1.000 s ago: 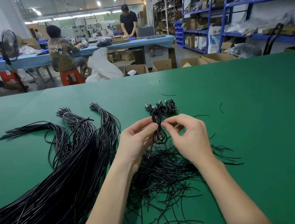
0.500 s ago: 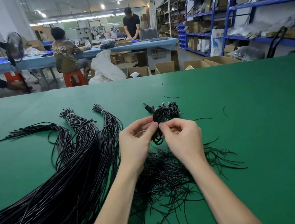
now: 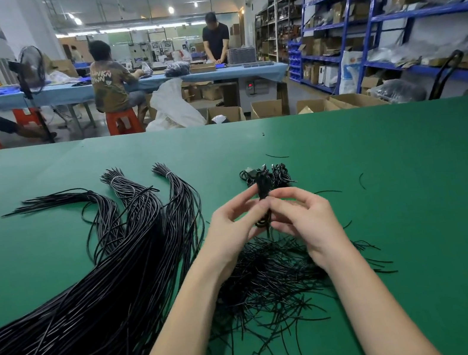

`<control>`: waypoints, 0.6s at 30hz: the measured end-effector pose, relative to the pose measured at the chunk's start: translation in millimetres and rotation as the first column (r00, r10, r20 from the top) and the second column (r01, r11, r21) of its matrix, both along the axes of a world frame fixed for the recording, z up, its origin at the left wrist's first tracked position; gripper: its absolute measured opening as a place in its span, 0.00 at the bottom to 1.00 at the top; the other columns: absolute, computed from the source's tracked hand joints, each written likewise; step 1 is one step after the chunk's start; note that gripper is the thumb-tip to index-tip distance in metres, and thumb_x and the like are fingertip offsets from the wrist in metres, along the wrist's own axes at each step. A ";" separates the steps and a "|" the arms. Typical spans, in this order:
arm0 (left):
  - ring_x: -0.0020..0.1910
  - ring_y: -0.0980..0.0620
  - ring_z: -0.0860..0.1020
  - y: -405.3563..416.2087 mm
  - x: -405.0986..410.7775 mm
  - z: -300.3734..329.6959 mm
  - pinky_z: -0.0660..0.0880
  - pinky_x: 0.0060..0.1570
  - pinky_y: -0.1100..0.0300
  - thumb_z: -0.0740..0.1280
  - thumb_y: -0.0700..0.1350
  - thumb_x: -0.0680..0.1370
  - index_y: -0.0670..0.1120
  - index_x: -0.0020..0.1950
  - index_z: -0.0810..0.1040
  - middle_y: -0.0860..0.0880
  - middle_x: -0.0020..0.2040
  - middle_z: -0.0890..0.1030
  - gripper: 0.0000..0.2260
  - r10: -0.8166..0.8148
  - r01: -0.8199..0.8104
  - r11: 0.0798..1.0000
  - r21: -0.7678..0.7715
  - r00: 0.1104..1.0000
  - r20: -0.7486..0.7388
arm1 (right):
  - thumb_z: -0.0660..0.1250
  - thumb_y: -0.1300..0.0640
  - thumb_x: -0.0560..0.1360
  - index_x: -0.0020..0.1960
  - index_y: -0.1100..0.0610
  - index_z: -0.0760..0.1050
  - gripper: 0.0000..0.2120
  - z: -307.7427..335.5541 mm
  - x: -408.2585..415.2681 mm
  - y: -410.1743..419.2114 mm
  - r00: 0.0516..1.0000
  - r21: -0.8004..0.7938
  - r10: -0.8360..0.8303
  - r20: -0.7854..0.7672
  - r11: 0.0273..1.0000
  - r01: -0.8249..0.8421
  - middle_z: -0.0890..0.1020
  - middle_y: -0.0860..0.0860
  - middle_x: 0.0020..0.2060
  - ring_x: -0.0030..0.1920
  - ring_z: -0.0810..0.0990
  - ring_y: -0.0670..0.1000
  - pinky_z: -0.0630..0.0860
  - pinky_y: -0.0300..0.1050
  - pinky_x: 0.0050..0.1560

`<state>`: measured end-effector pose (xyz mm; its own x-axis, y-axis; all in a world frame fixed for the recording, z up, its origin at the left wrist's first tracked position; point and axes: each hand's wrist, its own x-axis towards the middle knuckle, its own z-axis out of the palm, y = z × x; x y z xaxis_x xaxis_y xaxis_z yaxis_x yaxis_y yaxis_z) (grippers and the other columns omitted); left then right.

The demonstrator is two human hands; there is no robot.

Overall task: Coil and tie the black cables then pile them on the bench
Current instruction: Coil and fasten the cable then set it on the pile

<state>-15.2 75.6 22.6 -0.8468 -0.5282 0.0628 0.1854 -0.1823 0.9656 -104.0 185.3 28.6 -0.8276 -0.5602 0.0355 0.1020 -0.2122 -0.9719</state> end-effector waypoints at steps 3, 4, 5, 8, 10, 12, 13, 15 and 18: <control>0.54 0.46 0.82 -3.8 3.1 0.6 0.81 0.56 0.52 0.73 0.35 0.75 0.48 0.66 0.80 0.38 0.59 0.79 0.20 -0.034 0.033 0.999 -0.026 0.999 -0.024 | 0.74 0.64 0.76 0.49 0.58 0.83 0.04 -2.1 -3.1 2.6 0.997 -0.026 0.049 0.067 0.999 -0.047 0.87 0.49 0.36 0.37 0.85 0.45 0.81 0.37 0.39; 0.50 0.48 0.83 -4.7 3.0 0.3 0.82 0.51 0.56 0.72 0.33 0.75 0.47 0.64 0.81 0.39 0.55 0.80 0.19 -0.014 0.013 1.000 -0.028 0.999 -0.034 | 0.74 0.64 0.76 0.49 0.58 0.83 0.04 -2.8 -4.0 2.4 0.996 -0.027 0.046 0.071 0.999 -0.044 0.86 0.48 0.35 0.37 0.84 0.45 0.82 0.37 0.39; 0.47 0.50 0.83 -5.1 3.0 0.0 0.82 0.48 0.60 0.72 0.33 0.75 0.46 0.63 0.82 0.41 0.50 0.82 0.17 0.001 -0.003 1.000 -0.028 0.999 -0.041 | 0.75 0.63 0.76 0.49 0.58 0.83 0.04 -3.9 -4.9 2.1 0.997 -0.026 0.036 0.070 0.999 -0.035 0.86 0.48 0.35 0.37 0.84 0.46 0.82 0.37 0.39; 0.43 0.53 0.85 -3.9 2.3 -2.9 0.81 0.44 0.63 0.74 0.34 0.74 0.47 0.56 0.84 0.45 0.44 0.87 0.13 0.050 -0.052 0.996 -0.067 0.998 -0.036 | 0.75 0.61 0.76 0.50 0.56 0.84 0.04 -8.3 -8.1 2.1 0.999 -0.009 0.002 0.050 1.000 -0.001 0.87 0.47 0.37 0.40 0.84 0.46 0.82 0.38 0.41; 0.44 0.53 0.85 -2.4 0.3 -5.8 0.81 0.45 0.63 0.75 0.34 0.74 0.47 0.53 0.85 0.46 0.45 0.87 0.12 0.102 -0.106 0.990 -0.098 0.994 -0.042 | 0.75 0.59 0.76 0.51 0.54 0.84 0.05 -12.1 -8.4 1.7 0.999 0.023 0.004 0.034 1.000 -0.005 0.88 0.46 0.39 0.43 0.86 0.47 0.82 0.39 0.43; 0.46 0.53 0.86 0.1 -2.3 -8.6 0.80 0.45 0.64 0.76 0.36 0.74 0.46 0.53 0.85 0.47 0.46 0.88 0.10 0.128 -0.133 0.983 -0.124 0.991 -0.045 | 0.76 0.58 0.76 0.52 0.53 0.83 0.06 -15.5 -6.6 0.8 0.999 0.046 0.023 0.031 0.999 -0.024 0.88 0.45 0.41 0.45 0.87 0.46 0.82 0.38 0.43; 0.47 0.53 0.85 0.9 -3.3 -9.9 0.80 0.46 0.64 0.75 0.37 0.74 0.47 0.54 0.85 0.48 0.47 0.88 0.10 0.132 -0.136 0.979 -0.154 0.991 -0.035 | 0.76 0.58 0.76 0.52 0.53 0.82 0.06 -16.9 -6.2 0.1 0.999 0.045 0.020 0.040 0.999 -0.022 0.88 0.45 0.41 0.44 0.87 0.45 0.82 0.38 0.42; 0.50 0.56 0.85 0.3 -3.6 -11.4 0.79 0.49 0.65 0.74 0.41 0.76 0.49 0.55 0.85 0.51 0.48 0.87 0.09 0.118 -0.114 0.968 -0.223 0.993 0.005 | 0.75 0.59 0.76 0.53 0.54 0.82 0.07 -18.0 -6.7 -0.7 0.998 0.041 -0.006 0.063 0.999 0.003 0.88 0.45 0.39 0.42 0.87 0.45 0.81 0.38 0.39; 0.49 0.60 0.83 -4.9 -1.1 -11.7 0.79 0.51 0.65 0.70 0.47 0.80 0.53 0.57 0.85 0.54 0.51 0.86 0.08 0.138 -0.124 0.971 -0.203 0.989 0.055 | 0.74 0.59 0.77 0.53 0.51 0.80 0.07 -21.5 -10.3 -0.5 0.994 0.037 -0.049 0.096 0.998 0.046 0.88 0.47 0.40 0.37 0.86 0.46 0.81 0.38 0.35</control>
